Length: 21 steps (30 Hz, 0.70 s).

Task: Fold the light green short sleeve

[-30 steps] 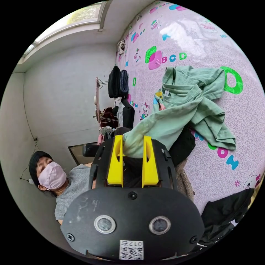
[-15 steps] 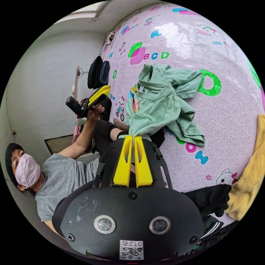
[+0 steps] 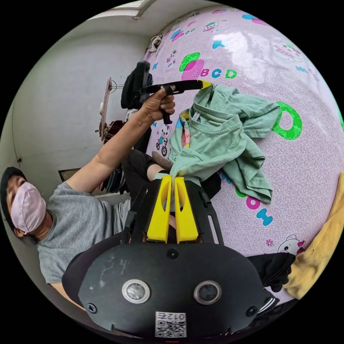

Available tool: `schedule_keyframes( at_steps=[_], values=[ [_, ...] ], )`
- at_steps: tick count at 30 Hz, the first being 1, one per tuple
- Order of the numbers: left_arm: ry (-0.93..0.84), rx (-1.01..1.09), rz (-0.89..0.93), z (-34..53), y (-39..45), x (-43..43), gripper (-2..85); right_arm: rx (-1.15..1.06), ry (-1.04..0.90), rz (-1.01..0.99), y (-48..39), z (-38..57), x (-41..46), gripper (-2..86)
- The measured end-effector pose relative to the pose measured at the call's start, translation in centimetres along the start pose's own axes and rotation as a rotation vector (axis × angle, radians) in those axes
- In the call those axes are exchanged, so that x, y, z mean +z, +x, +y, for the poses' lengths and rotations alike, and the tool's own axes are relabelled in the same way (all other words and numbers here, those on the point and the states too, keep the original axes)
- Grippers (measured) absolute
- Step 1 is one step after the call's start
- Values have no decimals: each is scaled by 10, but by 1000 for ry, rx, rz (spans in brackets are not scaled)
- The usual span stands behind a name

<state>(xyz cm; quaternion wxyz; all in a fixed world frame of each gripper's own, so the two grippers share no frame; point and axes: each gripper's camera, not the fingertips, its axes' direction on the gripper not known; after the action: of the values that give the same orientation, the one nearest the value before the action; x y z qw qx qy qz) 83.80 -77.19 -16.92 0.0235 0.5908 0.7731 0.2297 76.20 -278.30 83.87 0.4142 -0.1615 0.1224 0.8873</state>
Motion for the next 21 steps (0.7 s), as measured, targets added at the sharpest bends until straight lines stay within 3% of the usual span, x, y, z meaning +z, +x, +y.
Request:
schedule_keyframes(
  at_steps=[4, 9, 14, 17, 21],
  values=[
    [148, -136, 125, 44, -27, -47, 13, -11, 86, 61, -12, 11, 15, -5],
    [536, -238, 294, 140, -56, -173, 7, -38, 357, 225, -47, 34, 9, -6],
    [845, -125, 260, 220, -15, -297, 7, -210, 758, 478, -140, 70, -7, -6],
    [1004, -20, 255, 263, 29, -368, 5, -313, 878, 576, -195, 83, -13, -6],
    [1111, 168, 114, 320, 113, -443, 3, -430, 975, 629, -258, 101, -19, -6]
  ],
)
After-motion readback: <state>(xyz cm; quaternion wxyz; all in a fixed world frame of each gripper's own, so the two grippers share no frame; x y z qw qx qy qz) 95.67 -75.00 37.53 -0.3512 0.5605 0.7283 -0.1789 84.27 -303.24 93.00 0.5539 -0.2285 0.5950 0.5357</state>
